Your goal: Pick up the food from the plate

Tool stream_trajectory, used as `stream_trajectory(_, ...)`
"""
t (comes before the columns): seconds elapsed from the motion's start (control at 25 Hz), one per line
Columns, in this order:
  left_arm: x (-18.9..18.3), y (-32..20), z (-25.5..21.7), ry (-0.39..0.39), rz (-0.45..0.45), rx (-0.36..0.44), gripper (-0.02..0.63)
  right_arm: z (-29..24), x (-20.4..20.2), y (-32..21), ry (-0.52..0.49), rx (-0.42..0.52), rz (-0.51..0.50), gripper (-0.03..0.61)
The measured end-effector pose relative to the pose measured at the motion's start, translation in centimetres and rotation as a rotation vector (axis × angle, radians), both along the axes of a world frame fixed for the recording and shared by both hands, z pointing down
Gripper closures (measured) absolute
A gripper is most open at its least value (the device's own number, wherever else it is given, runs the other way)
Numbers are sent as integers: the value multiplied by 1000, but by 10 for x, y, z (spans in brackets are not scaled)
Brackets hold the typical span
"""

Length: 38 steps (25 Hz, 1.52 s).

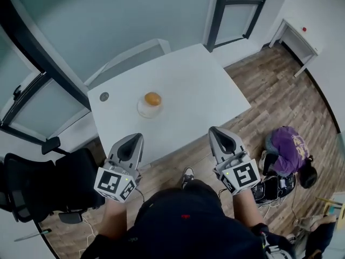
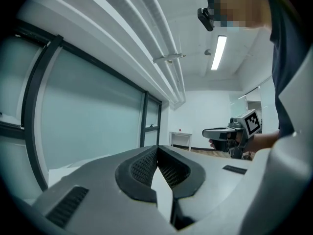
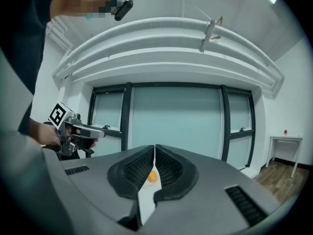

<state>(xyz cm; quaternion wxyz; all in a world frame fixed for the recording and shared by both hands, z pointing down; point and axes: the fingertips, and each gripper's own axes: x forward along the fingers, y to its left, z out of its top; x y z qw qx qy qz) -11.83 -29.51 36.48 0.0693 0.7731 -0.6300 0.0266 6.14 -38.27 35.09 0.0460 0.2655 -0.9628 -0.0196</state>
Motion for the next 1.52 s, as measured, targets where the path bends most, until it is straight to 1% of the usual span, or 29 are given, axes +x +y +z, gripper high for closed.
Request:
stream_trajectory(0.16,10,-44,1,-8,-62,-26,594,2,2,-58,-9,-22,-69,552)
stream_trajectory(0.28,4,-62,10,-9,-113,-52,594,9,-11,-89,-10,-43,-111,554)
stream_trajectory(0.4,-7,-71,17,-16,-152,-74,594,19,-28,-106,-22,-69,-158,552)
stream_trajectory(0.56,-30,-80,18,-16,-194,-75,594,32,-59,-122,5,-97,-199,552)
stream_trajectory(0.72,-63,-82,27,-7,-210,-77,594,36,-102,-121,63,-85,-234,552)
stream_trajectory(0.88,-93,-87,33,17,-208,-85,594,49,-140,-132,121,-102,-210,544)
stream_trajectory(0.92,-100,-87,35,24,-209,-86,594,57,-152,-136,135,-113,-220,510)
stream_trajectory(0.96,-107,-86,38,29,-211,-88,594,67,-165,-138,157,-125,-237,441)
stream_trajectory(1.0,-115,-85,41,35,-214,-90,594,78,-181,-141,184,-133,-255,393)
stream_trajectory(1.16,-152,-75,59,58,-249,-125,594,124,-241,-145,315,-130,-308,328)
stream_trajectory(1.32,-178,-64,74,90,-295,-161,594,181,-286,-150,447,-178,-356,268)
stream_trajectory(1.4,-188,-60,79,119,-308,-170,594,218,-305,-159,516,-212,-357,246)
stream_trajectory(1.52,-200,-47,90,175,-329,-188,594,273,-328,-175,595,-271,-331,219)
